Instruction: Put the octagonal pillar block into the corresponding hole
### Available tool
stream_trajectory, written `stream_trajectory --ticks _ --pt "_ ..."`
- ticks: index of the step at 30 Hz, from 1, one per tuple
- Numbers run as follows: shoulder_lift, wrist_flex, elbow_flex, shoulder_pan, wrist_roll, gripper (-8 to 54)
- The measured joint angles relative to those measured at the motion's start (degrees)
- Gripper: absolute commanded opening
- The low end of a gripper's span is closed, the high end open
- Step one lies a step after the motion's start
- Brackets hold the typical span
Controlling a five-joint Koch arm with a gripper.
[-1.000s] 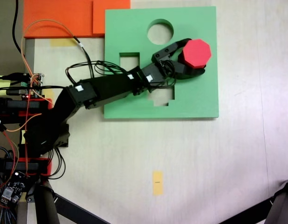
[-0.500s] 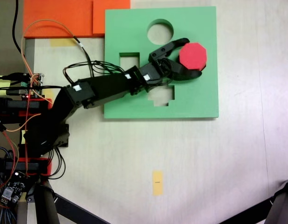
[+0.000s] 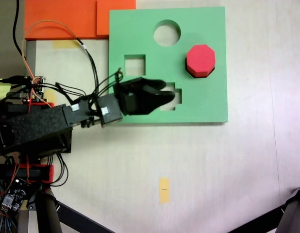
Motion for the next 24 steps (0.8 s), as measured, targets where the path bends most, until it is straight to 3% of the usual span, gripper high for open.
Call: stream_trajectory --ticks 4,14,19,24 --pt "8.79 2.99 7.65 8.7 -14.94 35.4" --pt "9.4 3.34 29.27 16.08 -21.53 35.9" --pt "9.4 -7.56 42.45 16.7 -24.43 35.8" --pt "9.32 -10.72 44.47 16.7 -24.7 35.9"
